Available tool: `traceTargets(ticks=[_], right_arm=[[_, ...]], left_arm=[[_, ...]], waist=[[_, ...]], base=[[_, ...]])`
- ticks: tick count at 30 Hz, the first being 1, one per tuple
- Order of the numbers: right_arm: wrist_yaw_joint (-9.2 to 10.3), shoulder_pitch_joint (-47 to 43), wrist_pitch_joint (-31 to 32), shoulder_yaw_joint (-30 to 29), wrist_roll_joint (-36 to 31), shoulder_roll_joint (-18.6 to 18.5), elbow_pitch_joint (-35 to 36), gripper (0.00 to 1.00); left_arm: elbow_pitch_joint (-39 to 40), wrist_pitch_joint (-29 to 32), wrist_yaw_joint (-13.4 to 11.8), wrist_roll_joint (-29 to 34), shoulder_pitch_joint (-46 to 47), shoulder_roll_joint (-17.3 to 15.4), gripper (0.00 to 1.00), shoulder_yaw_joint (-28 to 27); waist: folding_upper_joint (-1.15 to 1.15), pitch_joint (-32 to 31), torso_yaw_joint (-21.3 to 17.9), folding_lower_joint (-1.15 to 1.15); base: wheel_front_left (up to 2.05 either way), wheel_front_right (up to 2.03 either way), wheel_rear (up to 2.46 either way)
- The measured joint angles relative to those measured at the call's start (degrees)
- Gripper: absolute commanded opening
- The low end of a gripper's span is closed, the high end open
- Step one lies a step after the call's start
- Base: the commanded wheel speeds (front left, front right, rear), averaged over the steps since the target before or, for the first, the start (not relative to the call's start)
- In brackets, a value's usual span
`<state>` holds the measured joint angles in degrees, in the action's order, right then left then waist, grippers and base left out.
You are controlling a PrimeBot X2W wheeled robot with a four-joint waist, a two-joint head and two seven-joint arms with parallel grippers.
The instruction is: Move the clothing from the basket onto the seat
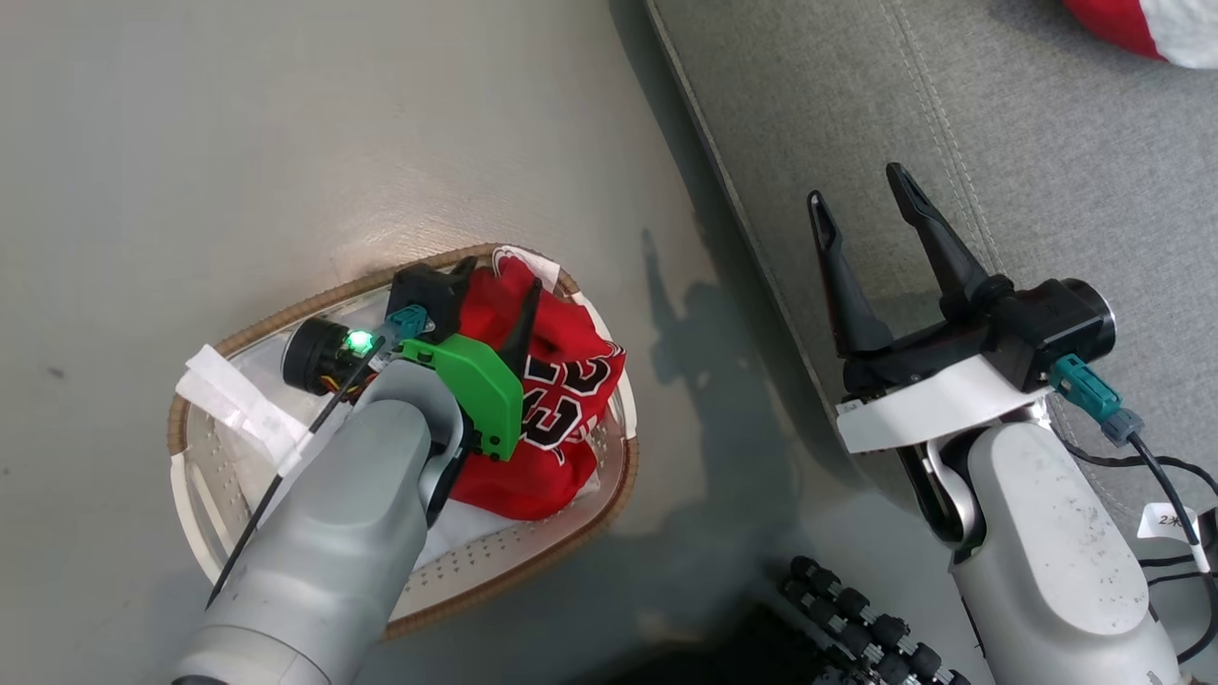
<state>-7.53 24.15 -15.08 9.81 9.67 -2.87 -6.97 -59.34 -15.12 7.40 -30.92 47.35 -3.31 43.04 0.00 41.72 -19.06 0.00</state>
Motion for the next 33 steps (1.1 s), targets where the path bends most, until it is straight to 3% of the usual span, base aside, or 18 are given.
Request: traceTargets(ticks=[19,21,28,31,33], right_arm=[[0.0,1.69,0.0,1.33,-0.14,0.0,3.75,1.0],[0.0,1.83,0.0,1.51,-0.16,0.02,3.94,1.0],[0.0,2.24,0.0,1.43,-0.67,0.01,4.49,1.0],[0.0,2.24,0.0,1.34,-0.7,0.01,4.58,1.0],[0.0,2.24,0.0,1.33,-0.76,0.01,4.64,1.0]], left_arm=[[-3.76,3.64,0.0,-11.94,1.51,0.52,1.0,11.39],[-4.36,4.1,0.0,-12.52,1.52,0.52,0.94,12.78],[-5.98,5.52,0.0,-14.99,1.54,0.05,1.0,17.2],[-6.64,6.24,0.0,-15.62,1.53,-0.58,0.87,18.94],[-6.92,6.77,0.0,-16.67,1.47,-1.08,0.69,19.84]], waist=[[0.0,3.33,0.18,0.0],[0.0,3.56,0.26,0.0],[0.0,4.34,0.41,0.0],[0.0,4.61,0.5,0.0],[0.0,4.73,0.56,0.0]], base=[[0.0,0.0,0.0],[0.0,0.0,0.0],[0.0,0.0,0.0],[0.0,0.0,0.0],[0.0,0.0,0.0]])
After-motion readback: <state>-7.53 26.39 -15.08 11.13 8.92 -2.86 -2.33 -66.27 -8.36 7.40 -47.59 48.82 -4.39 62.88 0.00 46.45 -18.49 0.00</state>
